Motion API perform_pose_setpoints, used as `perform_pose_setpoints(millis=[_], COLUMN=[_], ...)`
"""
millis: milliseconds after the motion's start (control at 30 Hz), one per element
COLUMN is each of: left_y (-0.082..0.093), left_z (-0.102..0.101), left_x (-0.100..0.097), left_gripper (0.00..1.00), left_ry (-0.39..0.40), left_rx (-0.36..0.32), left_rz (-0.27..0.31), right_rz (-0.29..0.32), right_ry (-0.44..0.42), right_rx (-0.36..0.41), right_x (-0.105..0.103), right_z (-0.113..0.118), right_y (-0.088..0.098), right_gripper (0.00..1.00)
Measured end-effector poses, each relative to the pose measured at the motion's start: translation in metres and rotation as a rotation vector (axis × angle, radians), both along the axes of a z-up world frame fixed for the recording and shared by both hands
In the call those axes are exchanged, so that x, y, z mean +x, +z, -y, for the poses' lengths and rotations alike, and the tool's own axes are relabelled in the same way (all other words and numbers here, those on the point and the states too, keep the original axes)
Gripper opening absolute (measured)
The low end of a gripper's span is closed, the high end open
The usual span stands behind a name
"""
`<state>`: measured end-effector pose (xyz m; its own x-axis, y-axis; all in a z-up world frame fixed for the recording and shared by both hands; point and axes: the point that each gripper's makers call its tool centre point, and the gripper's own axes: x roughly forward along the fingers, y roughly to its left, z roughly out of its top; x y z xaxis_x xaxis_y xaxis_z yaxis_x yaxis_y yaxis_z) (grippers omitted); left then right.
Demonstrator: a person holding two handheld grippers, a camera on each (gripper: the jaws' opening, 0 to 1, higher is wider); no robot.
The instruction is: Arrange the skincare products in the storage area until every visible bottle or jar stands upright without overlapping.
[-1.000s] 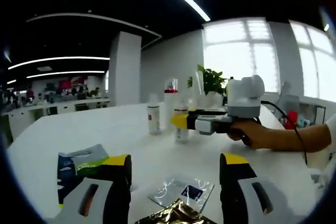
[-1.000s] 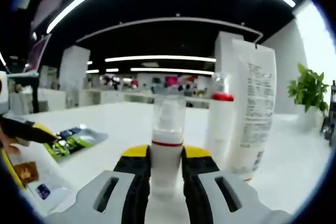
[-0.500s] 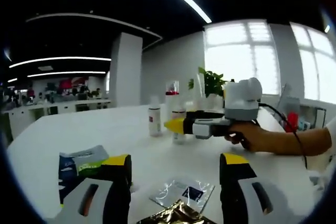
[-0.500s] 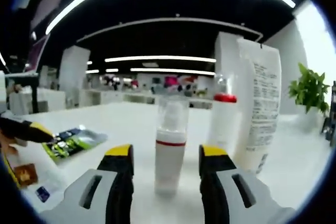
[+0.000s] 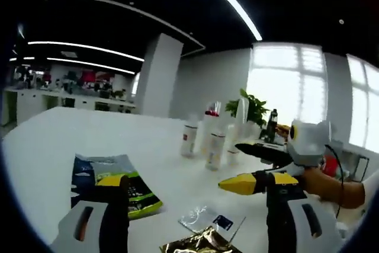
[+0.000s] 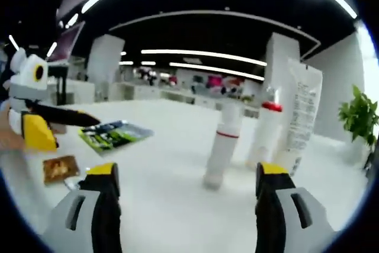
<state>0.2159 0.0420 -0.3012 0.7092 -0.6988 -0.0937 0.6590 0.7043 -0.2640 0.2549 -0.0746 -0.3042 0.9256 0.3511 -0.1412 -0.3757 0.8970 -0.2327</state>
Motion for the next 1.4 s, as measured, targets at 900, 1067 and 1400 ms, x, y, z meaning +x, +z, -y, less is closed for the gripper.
perform_pose_setpoints(millis=[900,1067,1400], left_y=[0.015,0.012,0.006], left_z=[-0.059,-0.060,-0.058], left_x=[-0.024,-0.028,-0.038], left_gripper=[1.00,1.00,0.99], left_ry=[0.029,0.003,-0.013], left_rx=[0.154,0.168,0.194], left_rz=[0.014,0.023,0.021], right_rz=[-0.501,-0.628,-0.810], right_ry=[0.867,0.909,0.879], right_rx=[-0.464,-0.725,-0.710], right_x=[-0.055,-0.059,-0.065], right_z=[-0.090,-0.089,-0.097], right_y=[-0.012,-0.050,-0.066], right_gripper=[0.75,0.67,0.52])
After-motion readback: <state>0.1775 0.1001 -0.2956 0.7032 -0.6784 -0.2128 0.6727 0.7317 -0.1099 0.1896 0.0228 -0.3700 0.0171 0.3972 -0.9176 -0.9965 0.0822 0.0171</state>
